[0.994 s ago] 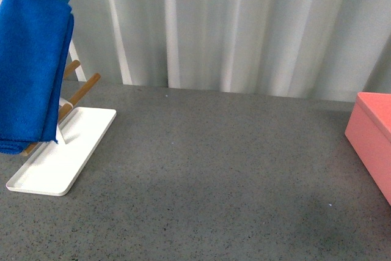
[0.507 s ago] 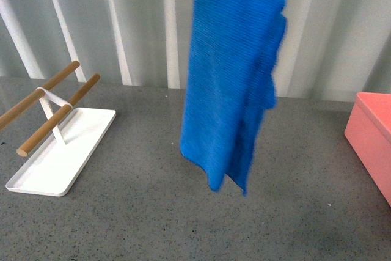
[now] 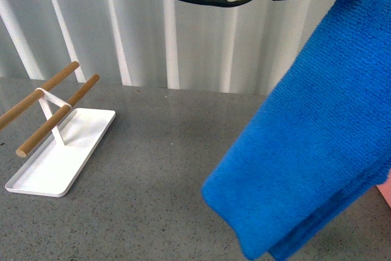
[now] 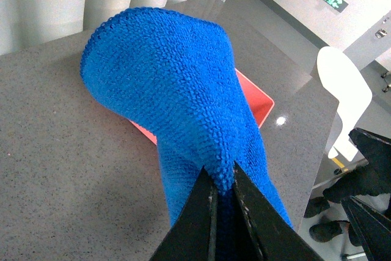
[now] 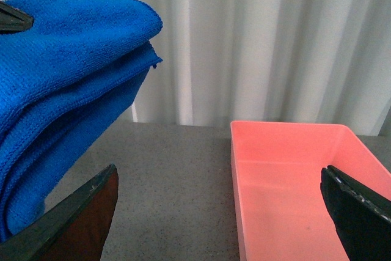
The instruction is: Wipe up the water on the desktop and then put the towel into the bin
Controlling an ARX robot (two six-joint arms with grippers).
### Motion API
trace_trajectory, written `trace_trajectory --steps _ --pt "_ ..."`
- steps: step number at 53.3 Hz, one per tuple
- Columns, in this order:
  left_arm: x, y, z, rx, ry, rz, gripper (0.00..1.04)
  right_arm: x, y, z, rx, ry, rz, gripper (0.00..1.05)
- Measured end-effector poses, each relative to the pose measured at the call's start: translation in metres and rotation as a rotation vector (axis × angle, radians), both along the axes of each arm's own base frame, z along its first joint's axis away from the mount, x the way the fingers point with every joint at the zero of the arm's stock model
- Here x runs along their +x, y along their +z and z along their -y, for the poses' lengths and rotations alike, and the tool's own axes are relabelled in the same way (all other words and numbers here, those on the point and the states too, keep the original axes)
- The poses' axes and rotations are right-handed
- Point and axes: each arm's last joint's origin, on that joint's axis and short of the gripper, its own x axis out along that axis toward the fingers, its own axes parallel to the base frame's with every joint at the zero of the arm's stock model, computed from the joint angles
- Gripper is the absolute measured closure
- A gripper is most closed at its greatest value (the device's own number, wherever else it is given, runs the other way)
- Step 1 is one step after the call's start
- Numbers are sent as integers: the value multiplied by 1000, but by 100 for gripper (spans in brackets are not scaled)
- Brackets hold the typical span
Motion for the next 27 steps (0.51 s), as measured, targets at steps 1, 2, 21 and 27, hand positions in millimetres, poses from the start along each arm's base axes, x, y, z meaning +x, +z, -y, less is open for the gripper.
trace_trajectory --steps 1,2,21,27 --pt "0 0 0 -1 3 -3 101 0 0 0 0 0 0 7" --pt "0 -1 0 -3 5 -6 101 0 0 0 0 0 0 7" --pt "-1 -11 -7 0 40 -40 101 6 -1 2 17 389 -52 7" --pt "-2 -7 -9 -4 45 -32 101 36 30 13 21 399 18 7"
